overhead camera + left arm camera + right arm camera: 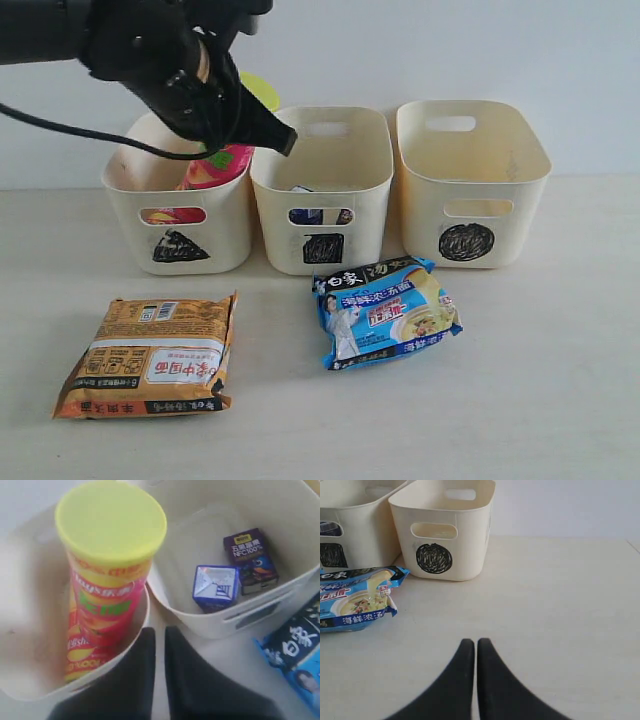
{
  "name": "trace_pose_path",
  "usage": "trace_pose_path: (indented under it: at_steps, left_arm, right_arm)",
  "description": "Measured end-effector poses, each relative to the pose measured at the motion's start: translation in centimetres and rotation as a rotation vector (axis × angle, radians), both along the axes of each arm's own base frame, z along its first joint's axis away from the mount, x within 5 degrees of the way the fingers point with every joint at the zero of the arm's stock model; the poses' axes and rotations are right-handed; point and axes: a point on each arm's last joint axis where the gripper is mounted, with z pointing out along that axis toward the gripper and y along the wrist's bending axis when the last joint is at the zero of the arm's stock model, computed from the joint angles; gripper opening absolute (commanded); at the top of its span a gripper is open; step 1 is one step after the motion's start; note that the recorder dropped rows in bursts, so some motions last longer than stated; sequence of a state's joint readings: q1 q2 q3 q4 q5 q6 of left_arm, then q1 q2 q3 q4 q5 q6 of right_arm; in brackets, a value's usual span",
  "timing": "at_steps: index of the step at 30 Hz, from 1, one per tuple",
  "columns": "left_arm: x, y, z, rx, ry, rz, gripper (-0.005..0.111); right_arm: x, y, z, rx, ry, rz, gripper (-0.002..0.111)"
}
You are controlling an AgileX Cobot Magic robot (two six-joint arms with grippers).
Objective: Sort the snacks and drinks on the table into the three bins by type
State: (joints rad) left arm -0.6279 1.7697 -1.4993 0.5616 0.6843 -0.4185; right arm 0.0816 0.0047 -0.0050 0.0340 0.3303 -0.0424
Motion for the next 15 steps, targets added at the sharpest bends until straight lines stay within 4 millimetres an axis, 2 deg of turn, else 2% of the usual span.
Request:
trace_pose_path:
  at_steps: [7, 15]
  left_arm:
    - [-4.8, 2.5, 1.6, -0.156, 0.005, -0.007, 0.004]
    - [-9.7, 5.8, 2.4, -0.205, 0.048, 0.029, 0.004]
  right_arm:
    - [0.0, 0.0, 0.0, 0.000, 0.000, 0.000, 0.000]
    - [0.0, 0.0, 0.0, 0.000, 0.000, 0.000, 0.000]
